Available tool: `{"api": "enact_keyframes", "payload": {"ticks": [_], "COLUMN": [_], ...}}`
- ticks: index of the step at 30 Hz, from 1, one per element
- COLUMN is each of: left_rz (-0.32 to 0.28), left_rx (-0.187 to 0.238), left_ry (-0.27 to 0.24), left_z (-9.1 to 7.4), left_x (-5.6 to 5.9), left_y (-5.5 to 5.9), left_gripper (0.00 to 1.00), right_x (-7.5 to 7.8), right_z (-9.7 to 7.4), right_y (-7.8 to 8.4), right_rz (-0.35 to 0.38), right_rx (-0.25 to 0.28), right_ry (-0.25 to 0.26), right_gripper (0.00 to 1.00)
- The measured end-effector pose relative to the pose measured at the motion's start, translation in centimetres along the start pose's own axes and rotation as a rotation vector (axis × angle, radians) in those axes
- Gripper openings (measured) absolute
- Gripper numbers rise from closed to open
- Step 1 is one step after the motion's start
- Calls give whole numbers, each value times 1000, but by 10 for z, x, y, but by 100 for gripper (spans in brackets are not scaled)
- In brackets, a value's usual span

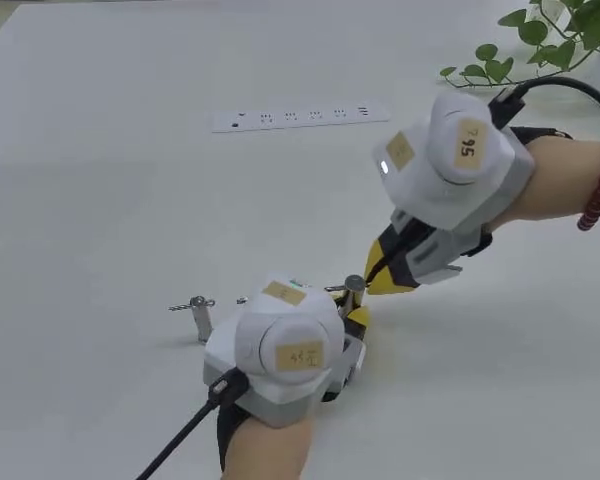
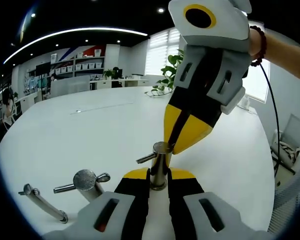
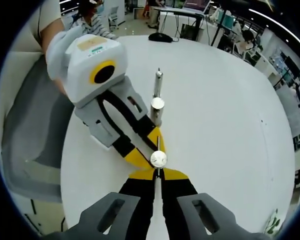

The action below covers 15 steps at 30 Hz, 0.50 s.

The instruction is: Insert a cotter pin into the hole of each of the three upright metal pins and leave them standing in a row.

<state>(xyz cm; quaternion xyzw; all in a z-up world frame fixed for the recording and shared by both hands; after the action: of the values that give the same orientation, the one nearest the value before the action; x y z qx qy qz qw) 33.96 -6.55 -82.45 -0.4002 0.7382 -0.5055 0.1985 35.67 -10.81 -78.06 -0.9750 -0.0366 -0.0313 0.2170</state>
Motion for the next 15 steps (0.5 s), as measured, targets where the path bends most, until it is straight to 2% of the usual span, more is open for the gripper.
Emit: {"api": "enact_keyframes", "payload": {"ticks": [3, 15], "left_rz": [-1, -7], "left_rx": [-1, -1], "left_ry": [0, -2], "left_z": [0, 1], "left_x": [0, 0], "left_y": [0, 0], "left_gripper": [12, 12], "right_x": [-2, 0], "right_z": [-3, -6], "right_y": [-1, 9], "right_rz": [28, 40], "right_rx": [18, -1], "right_ry": [-12, 18], "right_gripper": [9, 8]}}
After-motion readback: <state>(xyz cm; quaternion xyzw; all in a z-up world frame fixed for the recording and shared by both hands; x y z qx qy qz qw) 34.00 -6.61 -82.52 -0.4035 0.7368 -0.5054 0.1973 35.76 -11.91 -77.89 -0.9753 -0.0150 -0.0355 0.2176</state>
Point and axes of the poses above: the centre of the closed fingertips' face, and the gripper's own axes: z roughly forward along the fingers, x roughly to its right, y roughly out of its underside, the point moved 4 cm from there along -z, roughly backward along the fingers, and after that the axes turned 1 degree about -x, right-handed, at the moved point
